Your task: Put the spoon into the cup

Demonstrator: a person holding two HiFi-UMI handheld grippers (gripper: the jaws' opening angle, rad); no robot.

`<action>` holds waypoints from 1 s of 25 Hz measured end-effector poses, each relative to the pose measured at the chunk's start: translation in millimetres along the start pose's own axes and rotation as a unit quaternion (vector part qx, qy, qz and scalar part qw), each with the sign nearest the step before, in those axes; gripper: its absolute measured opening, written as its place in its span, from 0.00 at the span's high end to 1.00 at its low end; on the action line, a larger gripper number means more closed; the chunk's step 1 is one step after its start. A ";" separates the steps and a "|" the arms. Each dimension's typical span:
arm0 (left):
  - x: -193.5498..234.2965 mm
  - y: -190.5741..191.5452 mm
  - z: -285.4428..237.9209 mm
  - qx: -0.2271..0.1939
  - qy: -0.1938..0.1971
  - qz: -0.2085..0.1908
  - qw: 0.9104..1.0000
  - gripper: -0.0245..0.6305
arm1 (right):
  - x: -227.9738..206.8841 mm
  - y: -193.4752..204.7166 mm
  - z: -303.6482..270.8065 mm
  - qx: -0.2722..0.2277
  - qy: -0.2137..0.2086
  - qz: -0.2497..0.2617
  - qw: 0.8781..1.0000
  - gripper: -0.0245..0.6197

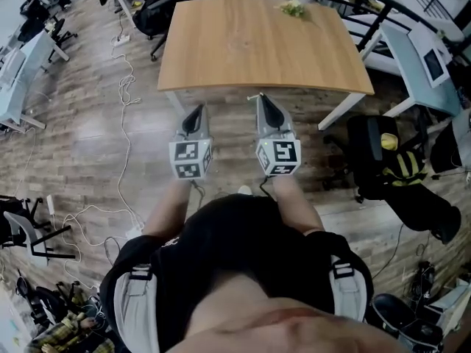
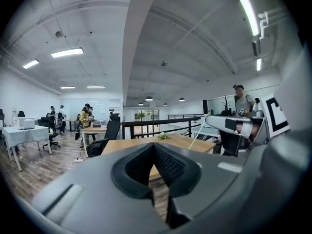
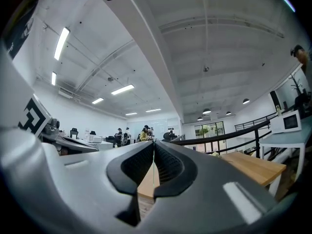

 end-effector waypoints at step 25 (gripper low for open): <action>-22.9 -10.4 -101.8 0.001 -0.025 -0.006 1.000 0.95 | -78.9 19.1 -75.9 0.005 -0.054 -0.018 0.998 0.95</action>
Point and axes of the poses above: the fingertips, and each gripper's own axes: z backward along the fingers, x to its left, y out of its underside, the point moved 1 cm from there along z, backward along the fingers, and after that the axes turned 8 degrees about -y, right-handed, at the moved point
